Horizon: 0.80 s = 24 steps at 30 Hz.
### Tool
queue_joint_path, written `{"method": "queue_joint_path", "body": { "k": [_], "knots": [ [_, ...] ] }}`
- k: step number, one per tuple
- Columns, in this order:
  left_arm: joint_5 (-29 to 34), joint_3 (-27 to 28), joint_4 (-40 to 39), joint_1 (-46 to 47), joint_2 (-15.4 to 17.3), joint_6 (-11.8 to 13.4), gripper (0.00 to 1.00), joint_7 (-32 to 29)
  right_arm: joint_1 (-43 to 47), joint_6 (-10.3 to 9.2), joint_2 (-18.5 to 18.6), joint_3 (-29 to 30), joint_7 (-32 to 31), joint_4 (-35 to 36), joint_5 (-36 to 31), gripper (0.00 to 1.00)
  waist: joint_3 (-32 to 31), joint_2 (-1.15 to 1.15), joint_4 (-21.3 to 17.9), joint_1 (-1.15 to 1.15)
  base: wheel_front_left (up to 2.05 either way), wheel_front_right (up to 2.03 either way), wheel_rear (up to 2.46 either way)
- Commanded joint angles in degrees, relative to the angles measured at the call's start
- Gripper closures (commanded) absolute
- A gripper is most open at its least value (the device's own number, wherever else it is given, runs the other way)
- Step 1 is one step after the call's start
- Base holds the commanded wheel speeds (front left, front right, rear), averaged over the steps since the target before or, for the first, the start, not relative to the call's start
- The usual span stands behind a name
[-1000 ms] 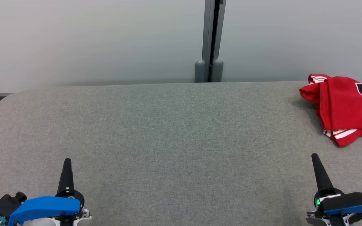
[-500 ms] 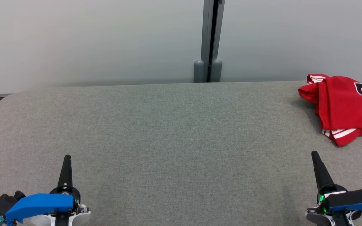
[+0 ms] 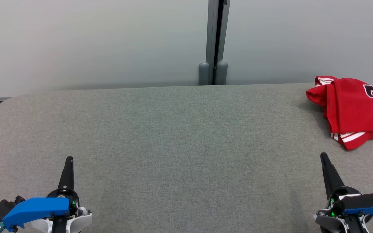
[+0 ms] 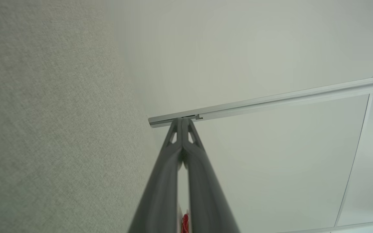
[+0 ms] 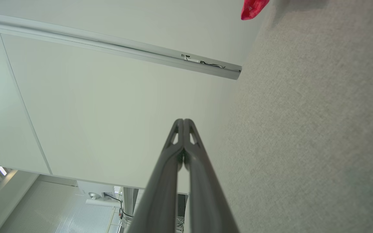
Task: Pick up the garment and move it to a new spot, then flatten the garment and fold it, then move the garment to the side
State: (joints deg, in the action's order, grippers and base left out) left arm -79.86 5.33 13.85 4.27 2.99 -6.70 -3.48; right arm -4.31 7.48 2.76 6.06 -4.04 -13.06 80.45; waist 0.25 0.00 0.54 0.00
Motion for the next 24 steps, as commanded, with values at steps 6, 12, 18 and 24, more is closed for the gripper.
{"method": "queue_joint_path", "body": {
  "k": [6, 12, 18, 24],
  "knots": [
    [-3.5, 0.6, 0.0, 1.3, 0.0, -0.6, 1.00, -1.1, -1.3, 0.02, 0.2, 0.3, -0.9, -0.2, 3.4, 1.00, 0.0, 0.00, -0.1, 0.00, 0.00, 0.00, 0.00],
    [-6.1, 0.8, 0.0, 1.7, -0.1, -0.7, 1.00, -1.7, -1.5, 0.02, 0.2, 0.4, -1.5, -0.4, 5.9, 1.00, 0.0, 0.00, -0.2, 0.00, 0.00, 0.00, 0.00],
    [-8.8, 1.0, 0.1, 2.0, -0.1, -0.8, 1.00, -2.3, -1.8, 0.02, 0.2, 0.5, -2.0, -0.7, 8.4, 1.00, 0.0, 0.00, -0.3, 0.00, 0.00, 0.00, 0.00],
    [-11.2, 1.2, 0.2, 2.1, -0.2, -1.0, 1.00, -2.9, -2.1, 0.02, 0.2, 0.6, -2.4, -0.9, 10.7, 1.00, -0.1, 0.00, -0.5, 0.00, 0.00, 0.00, 0.00]
  ]
}}
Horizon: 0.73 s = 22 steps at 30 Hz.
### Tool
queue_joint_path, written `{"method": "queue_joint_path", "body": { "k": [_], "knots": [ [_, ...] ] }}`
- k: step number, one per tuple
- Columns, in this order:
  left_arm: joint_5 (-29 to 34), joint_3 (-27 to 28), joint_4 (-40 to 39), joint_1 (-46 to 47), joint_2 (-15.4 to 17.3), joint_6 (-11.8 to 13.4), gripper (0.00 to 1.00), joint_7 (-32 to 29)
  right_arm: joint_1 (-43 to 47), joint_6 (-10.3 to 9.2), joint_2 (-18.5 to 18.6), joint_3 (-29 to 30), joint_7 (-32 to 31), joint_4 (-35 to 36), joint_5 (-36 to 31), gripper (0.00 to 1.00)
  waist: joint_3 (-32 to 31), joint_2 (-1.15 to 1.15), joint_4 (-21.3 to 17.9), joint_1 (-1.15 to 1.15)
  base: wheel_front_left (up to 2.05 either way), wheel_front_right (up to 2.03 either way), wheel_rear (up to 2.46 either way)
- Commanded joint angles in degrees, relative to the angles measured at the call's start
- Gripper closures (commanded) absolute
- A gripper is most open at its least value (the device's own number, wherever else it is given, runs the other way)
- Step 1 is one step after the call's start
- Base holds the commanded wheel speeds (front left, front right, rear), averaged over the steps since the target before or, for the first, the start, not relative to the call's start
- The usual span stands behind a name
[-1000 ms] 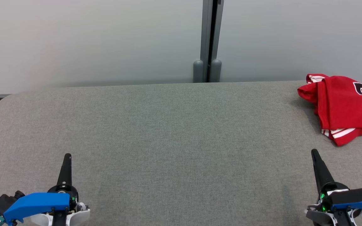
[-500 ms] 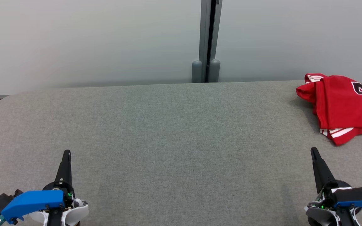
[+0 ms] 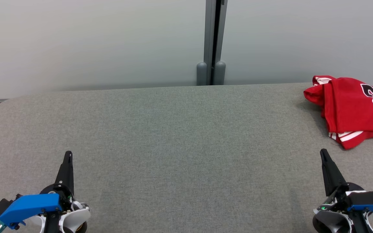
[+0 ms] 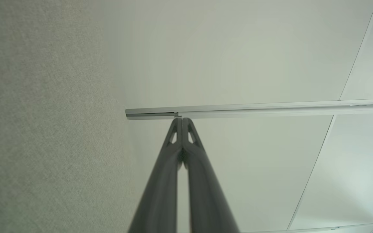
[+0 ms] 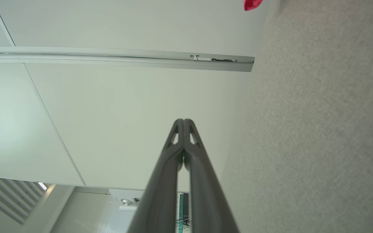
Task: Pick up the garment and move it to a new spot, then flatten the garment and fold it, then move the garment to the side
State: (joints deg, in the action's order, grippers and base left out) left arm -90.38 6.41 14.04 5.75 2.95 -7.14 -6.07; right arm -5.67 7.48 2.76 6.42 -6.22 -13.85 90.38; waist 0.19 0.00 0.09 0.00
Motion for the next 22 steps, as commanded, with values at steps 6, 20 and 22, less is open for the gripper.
{"method": "queue_joint_path", "body": {
  "k": [6, 20, 22],
  "knots": [
    [-2.1, 0.3, 0.1, 0.8, -0.1, -0.5, 1.00, -0.7, -1.0, 0.02, 0.2, 0.3, -0.5, -0.3, 2.1, 1.00, 0.0, 0.00, -0.1, 0.00, 0.00, 0.00, 0.00],
    [-2.1, 0.2, 0.1, 0.8, -0.1, -0.5, 1.00, -0.7, -1.0, 0.02, 0.2, 0.2, -0.5, -0.3, 2.1, 1.00, 0.0, 0.00, -0.1, 0.00, 0.00, 0.00, 0.00],
    [-2.1, 0.2, 0.1, 0.8, -0.1, -0.5, 1.00, -0.7, -1.0, 0.02, 0.2, 0.2, -0.5, -0.3, 2.1, 1.00, 0.0, 0.00, -0.1, 0.00, 0.00, 0.00, 0.00]
  ]
}}
